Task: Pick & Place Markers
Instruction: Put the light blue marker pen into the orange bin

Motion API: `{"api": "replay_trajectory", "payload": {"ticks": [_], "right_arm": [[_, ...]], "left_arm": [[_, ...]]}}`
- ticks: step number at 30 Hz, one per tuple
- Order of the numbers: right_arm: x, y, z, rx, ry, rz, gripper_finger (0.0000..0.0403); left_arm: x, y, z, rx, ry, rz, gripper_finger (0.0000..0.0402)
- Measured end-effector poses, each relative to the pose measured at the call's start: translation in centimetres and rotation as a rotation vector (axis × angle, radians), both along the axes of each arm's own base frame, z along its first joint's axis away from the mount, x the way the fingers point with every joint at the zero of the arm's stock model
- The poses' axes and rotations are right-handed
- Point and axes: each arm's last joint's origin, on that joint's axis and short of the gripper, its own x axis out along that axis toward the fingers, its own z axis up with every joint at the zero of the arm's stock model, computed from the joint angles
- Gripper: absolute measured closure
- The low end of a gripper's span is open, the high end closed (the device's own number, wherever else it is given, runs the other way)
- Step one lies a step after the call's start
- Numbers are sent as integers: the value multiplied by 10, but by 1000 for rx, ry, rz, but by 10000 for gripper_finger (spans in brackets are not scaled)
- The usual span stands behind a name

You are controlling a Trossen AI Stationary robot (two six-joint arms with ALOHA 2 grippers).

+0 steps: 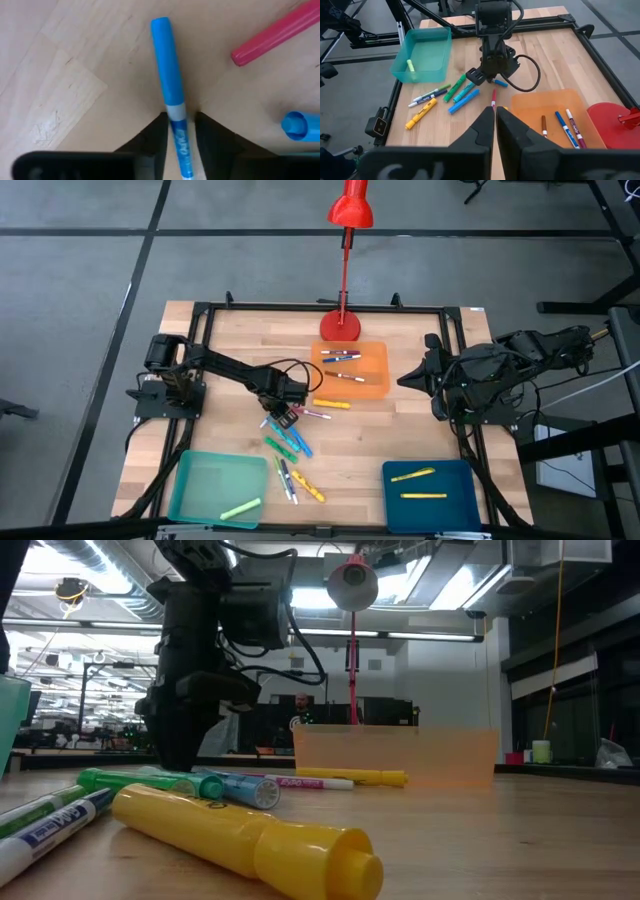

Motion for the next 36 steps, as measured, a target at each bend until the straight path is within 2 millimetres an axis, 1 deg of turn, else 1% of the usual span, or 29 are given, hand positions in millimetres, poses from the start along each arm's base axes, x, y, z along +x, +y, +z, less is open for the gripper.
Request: {"api": "replay_trajectory", "payload": {"ticks": [10,29,33,36], "right_arm": [[0,0,0,1,-3,0,382],[0,0,1,7,-11,-1,382],[0,0,1,7,-11,-1,382],[0,0,1,6,-11,-1,382]], "left_arm": [[-1,0,0,-7,12,-1,375],[-2,0,1,-6,12,-1,375],[-1,-2,10,-14,50,-16,375],[6,-1,20,0,21,-27,375]]}}
